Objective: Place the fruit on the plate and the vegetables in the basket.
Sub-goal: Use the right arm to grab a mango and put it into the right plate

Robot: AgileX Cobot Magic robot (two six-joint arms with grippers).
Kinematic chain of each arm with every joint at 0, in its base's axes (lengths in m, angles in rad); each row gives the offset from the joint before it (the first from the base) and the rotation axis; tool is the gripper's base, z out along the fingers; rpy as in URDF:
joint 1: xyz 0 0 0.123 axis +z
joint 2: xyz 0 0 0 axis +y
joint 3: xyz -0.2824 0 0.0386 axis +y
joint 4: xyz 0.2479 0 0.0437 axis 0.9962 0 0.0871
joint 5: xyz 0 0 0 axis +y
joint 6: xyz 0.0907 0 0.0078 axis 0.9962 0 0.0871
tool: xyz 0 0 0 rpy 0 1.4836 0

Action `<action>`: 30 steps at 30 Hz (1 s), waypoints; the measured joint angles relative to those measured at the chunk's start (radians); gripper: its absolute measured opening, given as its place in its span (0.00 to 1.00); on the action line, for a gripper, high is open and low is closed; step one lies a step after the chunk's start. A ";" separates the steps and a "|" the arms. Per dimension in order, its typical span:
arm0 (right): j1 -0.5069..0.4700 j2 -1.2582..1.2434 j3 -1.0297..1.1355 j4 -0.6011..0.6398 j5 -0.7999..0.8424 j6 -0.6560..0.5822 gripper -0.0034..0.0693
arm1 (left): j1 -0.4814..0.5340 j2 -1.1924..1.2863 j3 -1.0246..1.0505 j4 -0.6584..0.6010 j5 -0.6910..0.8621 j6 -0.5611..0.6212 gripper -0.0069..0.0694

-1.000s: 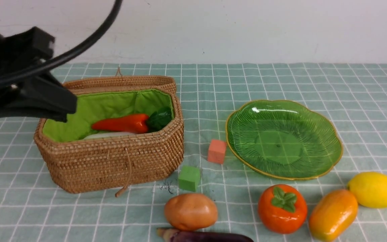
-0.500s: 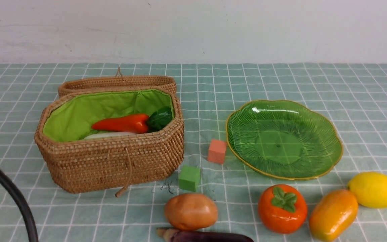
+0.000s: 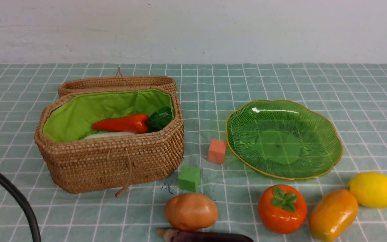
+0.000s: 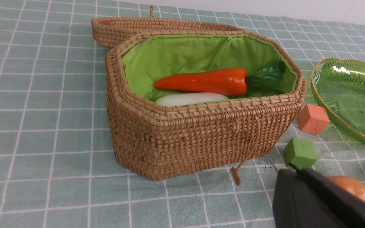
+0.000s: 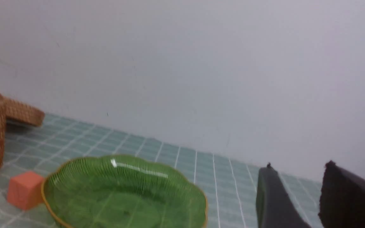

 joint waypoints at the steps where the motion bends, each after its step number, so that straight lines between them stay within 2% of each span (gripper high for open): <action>1: 0.000 0.000 0.000 -0.009 -0.044 0.000 0.38 | 0.000 0.000 0.000 0.001 0.000 0.003 0.07; 4: 0.000 0.000 0.000 -0.011 -0.131 0.011 0.38 | 0.000 0.000 0.000 0.012 0.000 0.021 0.07; 7: 0.000 0.000 -0.024 0.046 -0.282 0.107 0.38 | -0.040 -0.020 0.000 0.084 0.000 0.067 0.07; 9: 0.000 0.000 -0.057 0.065 -0.285 0.141 0.38 | -0.054 -0.036 0.000 0.100 0.000 0.070 0.07; 12: 0.000 0.010 -0.255 0.141 -0.196 0.218 0.38 | -0.076 -0.083 -0.003 0.130 0.014 0.058 0.07; 13: 0.000 0.061 -0.441 0.201 -0.068 0.251 0.38 | -0.077 -0.116 -0.005 0.144 0.011 0.033 0.07; 15: 0.000 0.101 -0.539 0.223 0.015 0.260 0.38 | -0.077 -0.129 -0.005 0.153 0.002 0.018 0.07; 16: 0.000 0.170 -0.672 0.240 0.145 0.267 0.38 | -0.077 -0.142 -0.006 0.169 -0.016 -0.010 0.07; 17: 0.000 0.181 -0.672 0.240 0.165 0.267 0.38 | -0.077 -0.145 -0.007 0.171 -0.017 -0.014 0.07; 18: 0.000 0.261 -0.812 0.239 0.311 0.269 0.38 | -0.077 -0.152 -0.009 0.190 -0.025 -0.037 0.07; 21: 0.000 0.438 -0.993 0.194 0.609 0.270 0.38 | -0.077 -0.157 -0.010 0.234 -0.019 -0.103 0.07; 23: 0.000 0.558 -1.065 0.104 0.790 0.254 0.38 | -0.077 -0.158 -0.010 0.273 0.009 -0.178 0.07; 27: 0.014 0.648 -1.047 0.007 0.871 0.245 0.38 | -0.077 -0.167 -0.010 0.322 0.076 -0.260 0.07; 30: 0.087 0.689 -0.962 -0.031 0.863 0.266 0.38 | -0.077 -0.203 -0.006 0.365 0.146 -0.302 0.07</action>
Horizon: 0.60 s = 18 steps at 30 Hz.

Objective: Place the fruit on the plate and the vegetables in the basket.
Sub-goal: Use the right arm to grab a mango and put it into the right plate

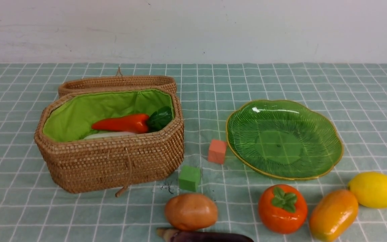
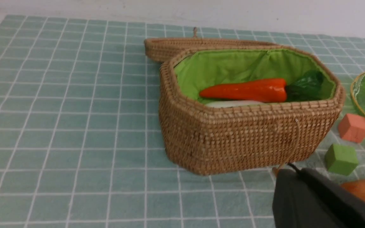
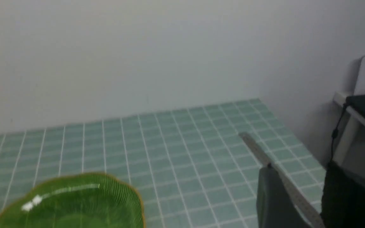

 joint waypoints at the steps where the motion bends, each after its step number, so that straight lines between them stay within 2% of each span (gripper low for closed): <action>1: 0.049 0.014 0.054 0.004 -0.001 0.019 0.38 | 0.000 -0.041 0.013 0.017 0.027 -0.021 0.07; 4: 0.134 0.071 0.150 0.078 0.057 0.062 0.38 | 0.000 -0.145 0.063 0.027 0.045 -0.074 0.07; 7: 0.144 0.134 0.167 0.136 0.130 0.134 0.38 | 0.000 -0.217 0.111 0.026 0.042 -0.100 0.08; 11: 0.105 0.304 0.122 0.202 0.187 0.213 0.40 | 0.000 -0.291 0.178 0.029 -0.008 -0.111 0.08; 15: 0.051 0.417 0.029 0.292 0.216 0.206 0.46 | 0.000 -0.294 0.184 0.029 -0.049 -0.112 0.08; 16: 0.025 0.484 -0.017 0.382 0.234 0.179 0.51 | 0.000 -0.294 0.184 0.030 -0.053 -0.114 0.09; 18: 0.016 0.520 -0.034 0.439 0.244 0.157 0.54 | 0.000 -0.294 0.184 0.030 -0.053 -0.114 0.09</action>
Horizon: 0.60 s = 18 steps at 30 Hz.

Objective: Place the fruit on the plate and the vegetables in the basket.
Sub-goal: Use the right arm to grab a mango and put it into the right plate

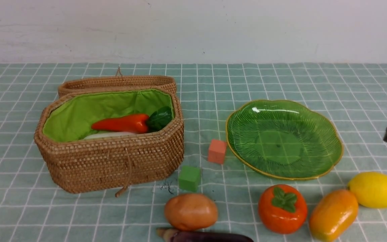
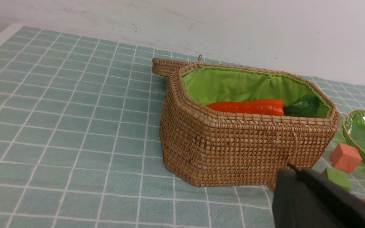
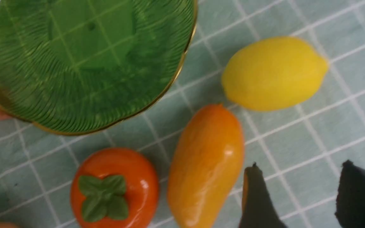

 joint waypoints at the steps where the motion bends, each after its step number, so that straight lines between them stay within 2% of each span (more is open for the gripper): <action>1: -0.006 0.049 -0.012 0.079 0.007 -0.029 0.58 | 0.000 0.000 0.000 0.000 0.001 0.000 0.09; 4: -0.009 0.169 -0.015 0.217 0.004 -0.052 0.72 | 0.000 0.000 0.000 0.000 0.015 0.000 0.09; 9: -0.010 0.284 -0.015 0.218 -0.064 -0.045 0.84 | 0.000 0.000 0.001 0.000 0.041 -0.001 0.10; 13: -0.011 0.365 -0.018 0.210 -0.098 -0.016 0.85 | 0.000 0.000 0.001 -0.001 0.053 -0.001 0.10; 18: -0.006 0.455 -0.023 0.217 -0.103 -0.031 0.80 | 0.000 0.000 0.001 -0.001 0.058 -0.001 0.10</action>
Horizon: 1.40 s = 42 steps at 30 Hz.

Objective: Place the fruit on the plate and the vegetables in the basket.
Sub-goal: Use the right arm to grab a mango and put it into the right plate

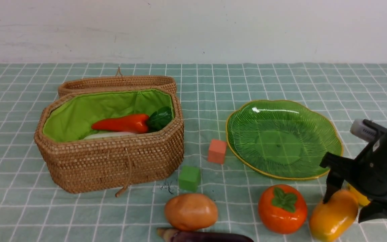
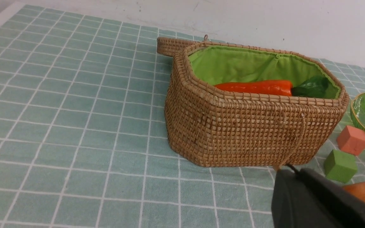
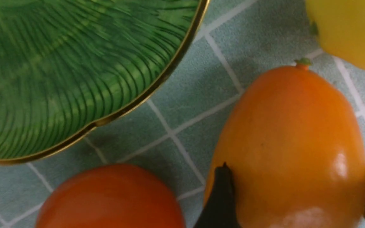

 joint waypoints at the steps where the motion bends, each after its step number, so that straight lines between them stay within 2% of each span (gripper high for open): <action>1: 0.005 0.020 -0.007 0.001 -0.005 -0.009 0.79 | 0.000 0.000 0.000 0.000 0.001 0.000 0.10; 11: 0.014 0.028 -0.021 -0.004 0.005 -0.075 0.76 | 0.000 0.000 0.000 -0.001 0.001 0.000 0.11; 17: 0.017 -0.088 -0.013 0.004 0.013 -0.191 0.76 | 0.000 0.000 0.000 -0.002 0.001 0.000 0.12; 22: 0.020 -0.224 -0.133 0.004 0.019 -0.298 0.76 | 0.000 0.000 0.000 -0.002 0.002 0.000 0.12; 25: 0.021 -0.229 -0.228 0.004 -0.020 -0.344 0.76 | 0.000 0.000 0.000 0.001 0.002 0.000 0.13; 28: 0.023 -0.200 -0.289 0.004 -0.144 -0.380 0.76 | 0.000 0.000 0.000 0.016 0.002 0.000 0.13; 31: 0.023 -0.145 -0.305 0.004 -0.275 -0.381 0.76 | 0.000 0.000 0.000 0.024 0.002 0.000 0.13; 34: 0.023 -0.036 -0.308 0.004 -0.365 -0.333 0.76 | 0.000 0.000 0.000 0.027 0.002 0.000 0.13; 38: 0.023 0.102 -0.308 0.004 -0.384 -0.269 0.76 | 0.000 0.000 0.000 0.028 0.006 0.000 0.13; 42: 0.023 0.169 -0.308 0.005 -0.384 -0.260 0.77 | 0.000 0.000 0.000 0.030 0.009 0.000 0.14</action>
